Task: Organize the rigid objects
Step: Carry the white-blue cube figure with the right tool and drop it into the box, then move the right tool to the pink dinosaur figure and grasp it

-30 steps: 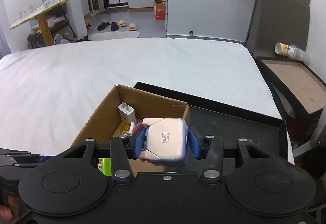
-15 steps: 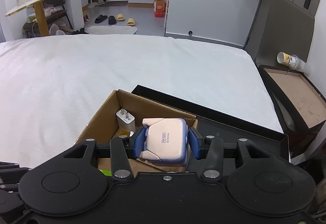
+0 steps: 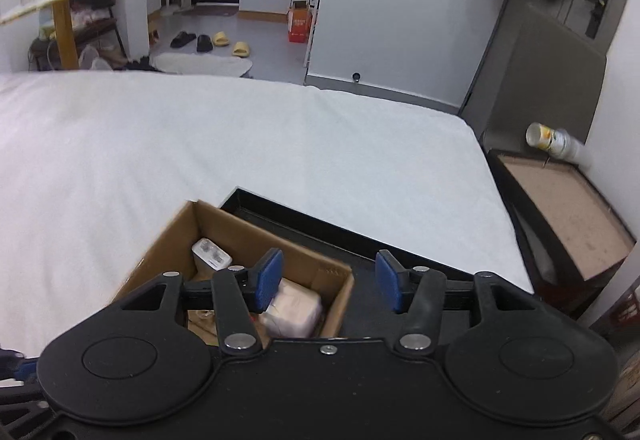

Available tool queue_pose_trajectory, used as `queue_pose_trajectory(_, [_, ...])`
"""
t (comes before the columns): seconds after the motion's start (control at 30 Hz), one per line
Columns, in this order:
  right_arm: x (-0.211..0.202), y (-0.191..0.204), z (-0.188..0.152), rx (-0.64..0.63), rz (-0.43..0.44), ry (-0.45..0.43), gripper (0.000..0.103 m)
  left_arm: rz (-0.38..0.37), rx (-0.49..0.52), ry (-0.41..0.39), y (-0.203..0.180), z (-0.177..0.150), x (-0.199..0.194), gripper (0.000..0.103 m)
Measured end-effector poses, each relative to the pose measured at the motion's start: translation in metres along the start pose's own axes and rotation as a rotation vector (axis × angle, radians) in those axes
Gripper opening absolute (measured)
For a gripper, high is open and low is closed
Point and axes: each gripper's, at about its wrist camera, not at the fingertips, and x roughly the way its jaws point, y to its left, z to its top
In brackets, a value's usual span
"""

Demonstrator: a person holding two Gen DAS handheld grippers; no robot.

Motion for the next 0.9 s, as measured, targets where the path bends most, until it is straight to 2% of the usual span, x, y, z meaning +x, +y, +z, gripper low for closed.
queue_pose_trajectory(0.33, [-0.021,-0.042,-0.019,0.096,0.017,-0.002,0.055,0.009,0.009,0.001,-0.005,-0.001,0.0,0.01])
queue_pose_trajectory(0.9, [-0.033,-0.074,-0.053,0.14,0.054,0.007,0.061,0.048,0.03,-0.007,-0.012,-0.003,-0.002,0.01])
